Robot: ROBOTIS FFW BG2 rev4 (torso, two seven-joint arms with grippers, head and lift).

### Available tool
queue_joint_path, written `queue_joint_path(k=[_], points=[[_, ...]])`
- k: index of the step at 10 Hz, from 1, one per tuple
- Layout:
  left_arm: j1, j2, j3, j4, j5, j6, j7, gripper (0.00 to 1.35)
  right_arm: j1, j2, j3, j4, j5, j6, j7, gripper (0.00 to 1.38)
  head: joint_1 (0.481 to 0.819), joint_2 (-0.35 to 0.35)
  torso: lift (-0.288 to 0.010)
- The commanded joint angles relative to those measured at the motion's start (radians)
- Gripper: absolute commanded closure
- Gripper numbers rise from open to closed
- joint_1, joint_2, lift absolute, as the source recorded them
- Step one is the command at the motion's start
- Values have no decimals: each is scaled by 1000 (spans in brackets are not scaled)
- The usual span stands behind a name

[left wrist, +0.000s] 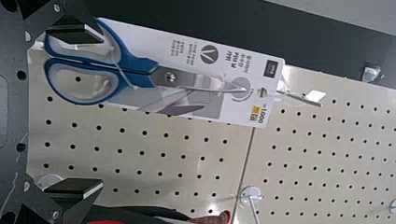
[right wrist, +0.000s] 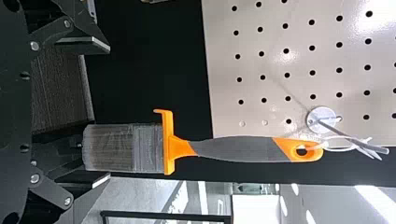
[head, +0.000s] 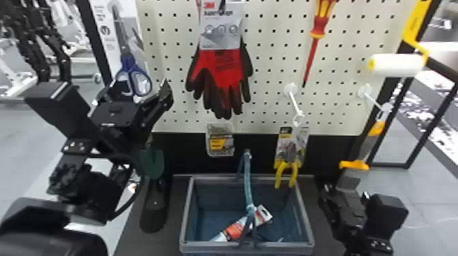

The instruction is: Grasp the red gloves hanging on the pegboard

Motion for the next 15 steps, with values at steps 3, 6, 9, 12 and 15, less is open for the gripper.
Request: queue_joint_path(k=[3,6,9,12,15], points=[[-92,34,-15,-20,25,57,11,205,0,0,2,0,0,0,-1,323,549,0,-100],[-194,45,-11,-39,108,224,-84,205,-3,0,2,3,2,0,1,323,549,0,-100],[-275,28,35,-39,160,367,-239,205,-10,0,5,8,5,0,1,323,549,0,-100],[-303,1,127,-37,216,493,-365,197,-14,0,6,11,8,0,1,323,549,0,-100],[-346,27,186,49,331,556,-481,202,-17,0,8,12,9,2,4,323,549,0,-100]])
